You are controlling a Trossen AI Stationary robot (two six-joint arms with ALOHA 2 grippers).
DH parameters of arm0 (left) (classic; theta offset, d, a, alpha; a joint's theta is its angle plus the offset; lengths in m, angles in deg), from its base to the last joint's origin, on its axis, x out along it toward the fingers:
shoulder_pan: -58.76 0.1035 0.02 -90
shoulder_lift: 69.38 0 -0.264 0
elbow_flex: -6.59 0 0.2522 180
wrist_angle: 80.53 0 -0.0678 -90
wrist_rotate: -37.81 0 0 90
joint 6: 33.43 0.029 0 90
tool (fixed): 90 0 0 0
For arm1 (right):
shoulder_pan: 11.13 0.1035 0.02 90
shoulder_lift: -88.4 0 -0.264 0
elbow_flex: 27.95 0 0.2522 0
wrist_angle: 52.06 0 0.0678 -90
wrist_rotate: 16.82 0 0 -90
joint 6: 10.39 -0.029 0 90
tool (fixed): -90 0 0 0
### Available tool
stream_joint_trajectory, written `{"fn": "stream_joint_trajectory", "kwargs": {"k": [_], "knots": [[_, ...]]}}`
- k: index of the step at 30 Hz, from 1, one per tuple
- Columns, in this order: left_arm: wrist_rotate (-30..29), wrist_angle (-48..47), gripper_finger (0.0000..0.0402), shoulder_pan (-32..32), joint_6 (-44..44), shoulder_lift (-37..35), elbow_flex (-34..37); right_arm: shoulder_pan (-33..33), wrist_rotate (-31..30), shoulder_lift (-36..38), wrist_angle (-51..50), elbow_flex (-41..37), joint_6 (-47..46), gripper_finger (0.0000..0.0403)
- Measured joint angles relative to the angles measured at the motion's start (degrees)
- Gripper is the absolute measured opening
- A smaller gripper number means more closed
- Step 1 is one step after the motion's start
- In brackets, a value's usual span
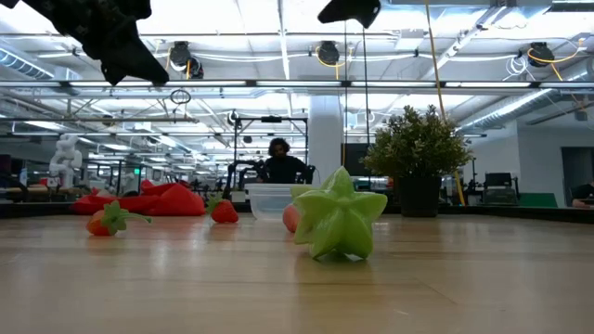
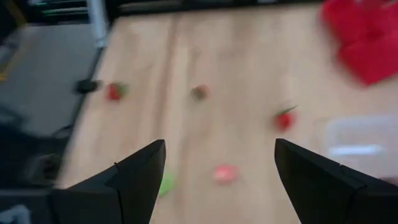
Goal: Pick and placing Produce into tupperware
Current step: Put the left apricot into the bin
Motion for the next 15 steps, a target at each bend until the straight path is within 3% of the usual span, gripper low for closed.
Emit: {"fn": "stream_joint_trajectory", "kwargs": {"k": [7,15], "knots": [[0.0,0.1,0.0033,-1.3,-0.9,0.3,0.0,4.4,5.0,-3.5,1.9,-0.8,-9.9,0.0293],[0.0,0.0,0.0033,-3.2,-0.6,2.1,0.0,4.0,9.7,-13.2,8.8,-4.4,-10.4,0.0293]]}}
